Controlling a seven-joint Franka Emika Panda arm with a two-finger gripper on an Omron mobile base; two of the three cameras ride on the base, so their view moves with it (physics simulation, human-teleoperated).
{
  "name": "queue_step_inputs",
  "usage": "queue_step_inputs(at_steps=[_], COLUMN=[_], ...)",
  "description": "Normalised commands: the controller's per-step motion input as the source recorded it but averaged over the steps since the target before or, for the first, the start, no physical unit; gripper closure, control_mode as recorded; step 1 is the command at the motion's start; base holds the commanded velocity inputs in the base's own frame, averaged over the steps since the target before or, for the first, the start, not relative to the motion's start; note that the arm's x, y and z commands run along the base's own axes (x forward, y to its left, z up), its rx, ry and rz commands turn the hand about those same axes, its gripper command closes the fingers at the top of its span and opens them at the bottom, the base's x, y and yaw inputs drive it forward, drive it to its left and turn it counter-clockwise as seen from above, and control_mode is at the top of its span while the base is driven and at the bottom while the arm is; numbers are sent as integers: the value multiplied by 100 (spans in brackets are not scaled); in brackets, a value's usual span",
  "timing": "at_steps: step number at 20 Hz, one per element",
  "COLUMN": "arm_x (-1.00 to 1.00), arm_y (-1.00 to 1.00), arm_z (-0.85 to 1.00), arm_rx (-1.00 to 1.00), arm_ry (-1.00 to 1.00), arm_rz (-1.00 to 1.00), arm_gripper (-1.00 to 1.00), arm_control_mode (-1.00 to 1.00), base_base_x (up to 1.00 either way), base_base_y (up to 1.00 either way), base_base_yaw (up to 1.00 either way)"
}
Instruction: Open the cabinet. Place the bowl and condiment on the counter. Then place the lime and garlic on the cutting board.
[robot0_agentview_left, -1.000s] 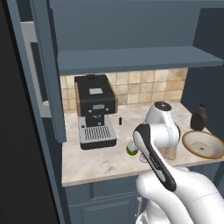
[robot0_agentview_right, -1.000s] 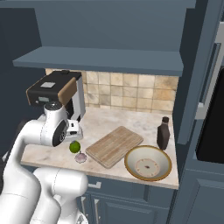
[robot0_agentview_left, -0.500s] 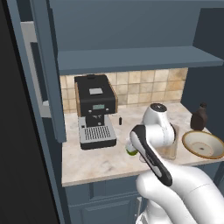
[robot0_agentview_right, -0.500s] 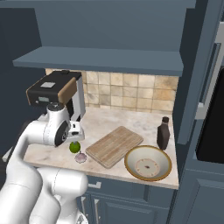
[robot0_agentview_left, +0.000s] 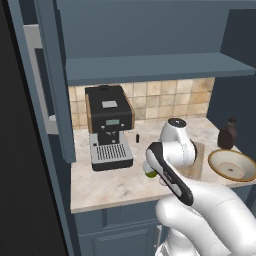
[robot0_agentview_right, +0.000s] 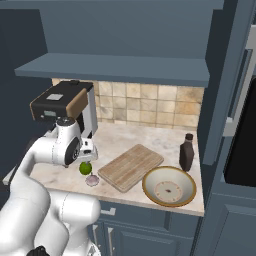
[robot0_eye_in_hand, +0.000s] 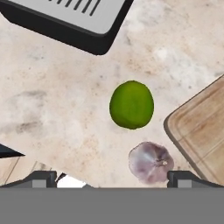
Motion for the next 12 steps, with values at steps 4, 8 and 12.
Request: queue_step_inputs(at_steps=[4,8,12], arm_x=[11,14,17], arm_y=[0,0,0], arm_z=[-5,-8,-9], arm_rx=[-2,-3,-3], arm_ry=[5,6,6], arm_rz=[0,0,0], arm_gripper=[-100,-100,-100], arm_control_mode=[-100,-100,-100], base_base_x=[0,0,0], base_base_y=[0,0,0], base_base_yaw=[0,0,0])
